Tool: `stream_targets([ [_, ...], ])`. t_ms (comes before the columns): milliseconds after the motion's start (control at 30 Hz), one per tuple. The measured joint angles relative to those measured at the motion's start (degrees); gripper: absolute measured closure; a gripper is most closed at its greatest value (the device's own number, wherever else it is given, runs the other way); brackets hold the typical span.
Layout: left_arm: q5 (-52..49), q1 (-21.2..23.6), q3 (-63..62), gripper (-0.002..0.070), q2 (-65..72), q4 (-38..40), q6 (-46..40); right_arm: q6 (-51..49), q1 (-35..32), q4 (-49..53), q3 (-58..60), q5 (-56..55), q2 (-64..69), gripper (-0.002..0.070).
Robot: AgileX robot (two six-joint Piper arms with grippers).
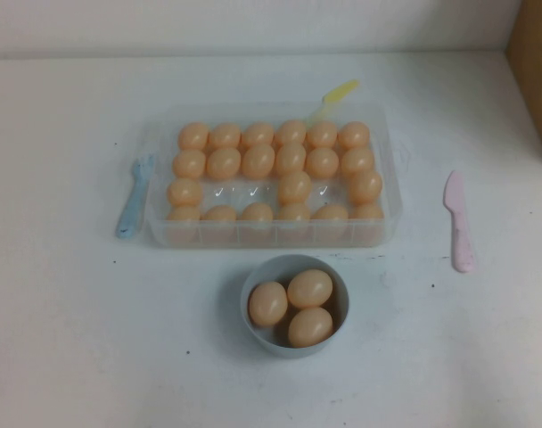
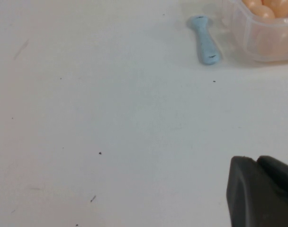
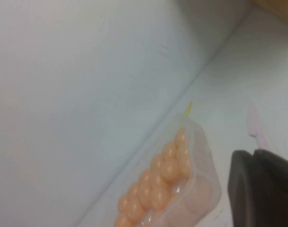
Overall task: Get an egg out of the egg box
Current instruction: Pick up the egg from the plastic box
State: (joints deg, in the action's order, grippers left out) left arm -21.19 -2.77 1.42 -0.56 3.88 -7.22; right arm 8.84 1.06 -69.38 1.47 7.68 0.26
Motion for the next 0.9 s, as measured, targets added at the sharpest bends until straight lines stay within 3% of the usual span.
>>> stream_targets([
  [233,0.0,0.0,0.0,0.0678,0.0,0.0,0.0,2.2,0.0,-0.1,0.0,1.9,0.0,0.0694],
  [533,0.0,0.0,0.0,0.0678,0.0,0.0,0.0,15.2,0.0,0.1,-1.5,5.7,1.5,0.0694],
  [700,0.0,0.0,0.0,0.0678,0.0,0.0,0.0,25.7,0.0,3.2,-11.8,7.5,11.1,0.0694],
  [900,0.0,0.0,0.0,0.0678,0.0,0.0,0.0,35.0,0.0,12.7,-26.5,18.5,28.4,0.0694],
])
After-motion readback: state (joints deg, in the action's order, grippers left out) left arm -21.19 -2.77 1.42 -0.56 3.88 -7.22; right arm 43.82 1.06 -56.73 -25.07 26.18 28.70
